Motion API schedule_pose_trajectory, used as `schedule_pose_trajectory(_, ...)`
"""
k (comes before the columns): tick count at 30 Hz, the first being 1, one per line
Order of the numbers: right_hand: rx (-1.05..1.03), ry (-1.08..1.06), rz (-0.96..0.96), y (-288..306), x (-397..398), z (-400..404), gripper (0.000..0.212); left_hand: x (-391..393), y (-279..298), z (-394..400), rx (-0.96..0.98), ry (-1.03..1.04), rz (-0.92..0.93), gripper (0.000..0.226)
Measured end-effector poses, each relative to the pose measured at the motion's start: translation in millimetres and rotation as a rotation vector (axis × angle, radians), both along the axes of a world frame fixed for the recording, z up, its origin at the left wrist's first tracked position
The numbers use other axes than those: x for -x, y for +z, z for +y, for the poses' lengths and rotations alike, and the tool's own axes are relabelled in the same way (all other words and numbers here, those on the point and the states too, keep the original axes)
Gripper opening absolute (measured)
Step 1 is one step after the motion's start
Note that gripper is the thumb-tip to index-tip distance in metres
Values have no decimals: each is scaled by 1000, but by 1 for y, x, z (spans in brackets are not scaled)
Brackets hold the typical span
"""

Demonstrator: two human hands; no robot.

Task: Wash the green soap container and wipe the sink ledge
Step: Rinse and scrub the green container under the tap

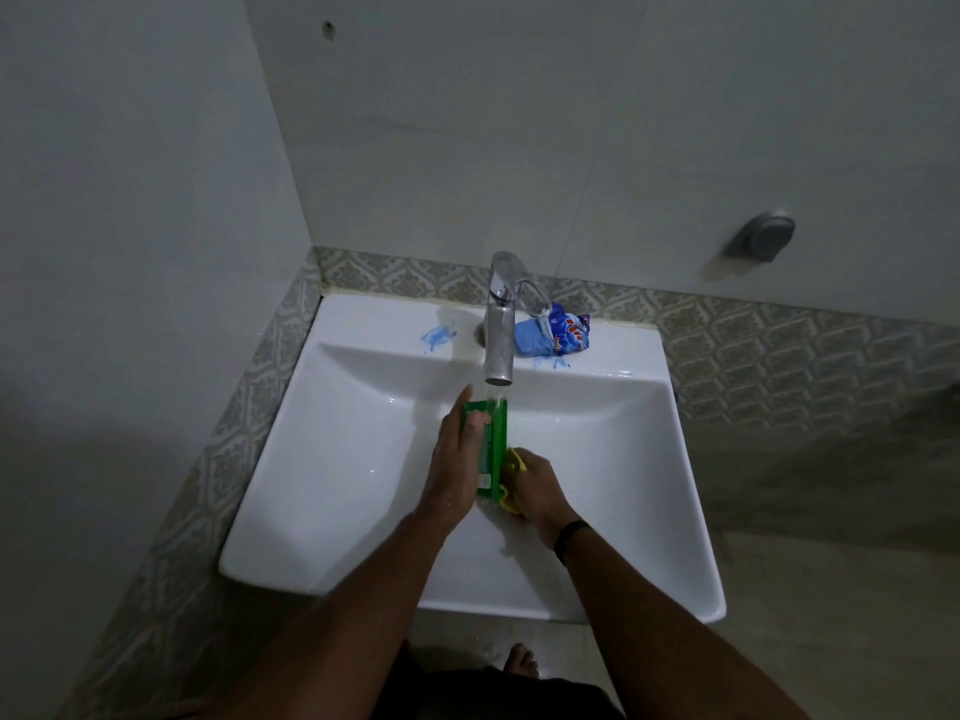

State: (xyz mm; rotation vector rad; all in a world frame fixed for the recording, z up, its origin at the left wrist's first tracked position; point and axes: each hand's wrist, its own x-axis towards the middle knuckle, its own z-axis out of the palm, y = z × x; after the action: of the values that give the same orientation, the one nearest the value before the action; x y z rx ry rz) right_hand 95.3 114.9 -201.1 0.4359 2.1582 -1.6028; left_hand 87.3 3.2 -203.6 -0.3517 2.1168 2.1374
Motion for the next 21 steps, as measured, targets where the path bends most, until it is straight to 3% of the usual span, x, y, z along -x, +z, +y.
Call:
schedule_pose_trajectory(5,213,-294,97,15,4,-1,19,2,8,-10,-231,70,-131,47)
schedule_pose_trajectory(9,172,-89,90,19,2,-4,19,2,7,-15,-240,31,-208,60)
schedule_pose_trajectory(14,165,-85,57,10,-2,-5,29,1,8,-14,-198,-2,-152,56)
schedule_pose_trajectory(18,145,-71,116,6,-4,0,18,-4,12,-14,-165,-28,-108,54)
schedule_pose_trajectory(21,132,-92,148,3,-4,2,23,-10,14,-11,-117,-61,-7,45)
